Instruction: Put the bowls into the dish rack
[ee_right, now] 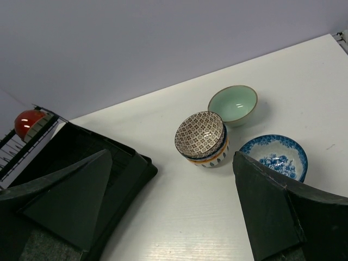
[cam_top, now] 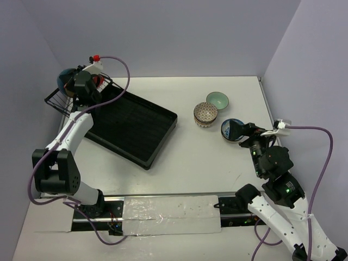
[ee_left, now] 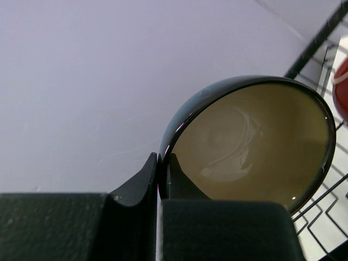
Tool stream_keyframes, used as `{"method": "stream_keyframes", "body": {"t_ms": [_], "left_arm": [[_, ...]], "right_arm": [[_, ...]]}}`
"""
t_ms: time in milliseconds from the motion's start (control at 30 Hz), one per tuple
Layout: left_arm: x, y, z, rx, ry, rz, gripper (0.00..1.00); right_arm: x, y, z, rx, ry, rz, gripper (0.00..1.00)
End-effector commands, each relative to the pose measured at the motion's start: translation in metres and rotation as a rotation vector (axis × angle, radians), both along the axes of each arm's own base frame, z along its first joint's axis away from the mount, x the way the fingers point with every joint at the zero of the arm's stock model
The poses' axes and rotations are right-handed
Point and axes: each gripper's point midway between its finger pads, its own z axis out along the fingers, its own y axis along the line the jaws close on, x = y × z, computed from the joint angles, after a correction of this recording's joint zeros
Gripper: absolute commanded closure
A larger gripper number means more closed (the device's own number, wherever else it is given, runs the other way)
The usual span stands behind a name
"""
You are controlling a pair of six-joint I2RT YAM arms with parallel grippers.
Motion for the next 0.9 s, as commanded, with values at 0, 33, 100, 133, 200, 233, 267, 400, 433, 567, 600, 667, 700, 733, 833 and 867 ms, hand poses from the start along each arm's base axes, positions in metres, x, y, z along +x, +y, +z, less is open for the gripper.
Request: {"method": "stream_keyframes", "body": {"t_ms": [0, 33, 100, 133, 200, 233, 267, 400, 433, 567, 600, 667, 700, 733, 833, 867], "left_arm": [[-0.006, 0.014, 0.043, 0.046, -0.158, 0.003, 1.0], [-0.005, 0.021, 0.033, 0.024, -0.131, 0.003, 1.0], [-0.004, 0.026, 0.023, 0.007, -0.114, 0.002, 1.0], [-0.004, 0.028, 0.022, 0.01, -0.123, 0.001, 1.0], [-0.008, 0.042, 0.009, 0.024, -0.091, 0.034, 1.0], [-0.01, 0.046, 0.007, 0.035, -0.086, 0.046, 1.0], [-0.01, 0.047, 0.002, 0.032, -0.074, 0.05, 1.0], [-0.008, 0.051, -0.014, 0.065, -0.031, 0.064, 1.0], [-0.007, 0.052, -0.02, 0.078, -0.025, 0.065, 1.0], [0.0, 0.05, -0.028, 0.08, -0.003, 0.049, 1.0], [0.0, 0.05, -0.03, 0.08, 0.003, 0.051, 1.0], [0.004, 0.05, -0.036, 0.084, 0.018, 0.043, 1.0], [0.005, 0.049, -0.037, 0.086, 0.018, 0.04, 1.0], [0.008, 0.048, -0.044, 0.088, 0.029, 0.024, 1.0], [0.008, 0.047, -0.056, 0.094, 0.059, 0.022, 1.0], [0.008, 0.045, -0.056, 0.099, 0.063, 0.021, 1.0]], "right_arm": [[-0.001, -0.002, 0.006, 0.011, -0.025, -0.014, 0.0], [0.0, -0.001, 0.006, 0.009, -0.023, -0.011, 0.0], [0.001, 0.002, 0.005, 0.006, -0.024, 0.002, 0.0], [0.0, 0.001, 0.005, 0.005, -0.025, 0.001, 0.0], [0.0, 0.001, 0.005, 0.006, -0.024, -0.001, 0.0], [0.0, 0.001, 0.005, 0.007, -0.025, -0.001, 0.0], [0.0, 0.001, 0.005, 0.006, -0.024, -0.002, 0.0], [0.001, 0.002, 0.003, 0.003, -0.02, 0.002, 0.0], [0.001, 0.002, 0.003, 0.005, -0.02, 0.001, 0.0], [0.002, 0.003, 0.001, 0.007, -0.018, 0.004, 0.0], [0.002, 0.004, 0.001, 0.006, -0.017, 0.009, 0.0], [0.002, 0.004, 0.001, 0.008, -0.017, 0.009, 0.0], [0.002, 0.005, 0.001, 0.006, -0.017, 0.012, 0.0], [0.002, 0.005, 0.001, 0.007, -0.018, 0.013, 0.0], [0.002, 0.006, 0.001, 0.005, -0.018, 0.018, 0.0], [0.001, 0.005, 0.001, 0.006, -0.02, 0.016, 0.0]]}}
